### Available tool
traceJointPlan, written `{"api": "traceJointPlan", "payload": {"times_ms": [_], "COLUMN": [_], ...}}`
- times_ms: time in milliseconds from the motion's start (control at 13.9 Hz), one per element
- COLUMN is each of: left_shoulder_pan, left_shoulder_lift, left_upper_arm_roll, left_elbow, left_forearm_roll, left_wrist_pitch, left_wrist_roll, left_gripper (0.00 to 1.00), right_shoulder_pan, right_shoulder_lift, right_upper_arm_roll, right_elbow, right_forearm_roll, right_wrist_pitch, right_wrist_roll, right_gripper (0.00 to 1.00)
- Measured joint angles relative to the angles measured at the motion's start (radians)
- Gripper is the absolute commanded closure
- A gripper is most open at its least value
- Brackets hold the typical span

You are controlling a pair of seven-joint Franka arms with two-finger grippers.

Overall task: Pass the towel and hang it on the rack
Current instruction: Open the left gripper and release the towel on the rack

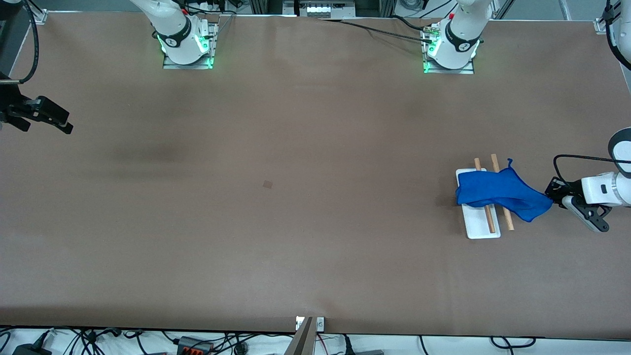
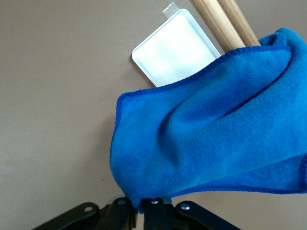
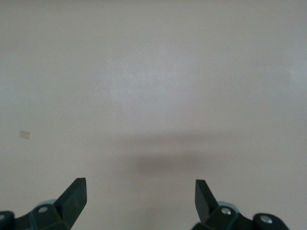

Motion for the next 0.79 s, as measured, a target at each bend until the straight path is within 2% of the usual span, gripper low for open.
{"api": "traceJointPlan", "payload": {"times_ms": [72,792], "left_shoulder_pan": [0.000,0.013], "left_shoulder_lift": [0.002,0.016], "left_upper_arm_roll": [0.000,-0.002], "left_elbow": [0.000,0.016], "left_forearm_roll": [0.000,-0.003], "left_wrist_pitch": [0.000,-0.034], "left_wrist_roll": [0.000,0.005], "left_gripper": [0.00,0.00], "right_shoulder_pan": [0.001,0.006], "right_shoulder_lift": [0.005,0.011], "right_upper_arm_roll": [0.001,0.002], "right_elbow": [0.000,0.000], "right_forearm_roll": [0.000,0.000], "right_wrist_pitch": [-0.002,-0.018], "right_wrist_roll": [0.000,0.000], "right_gripper": [0.00,0.00]}}
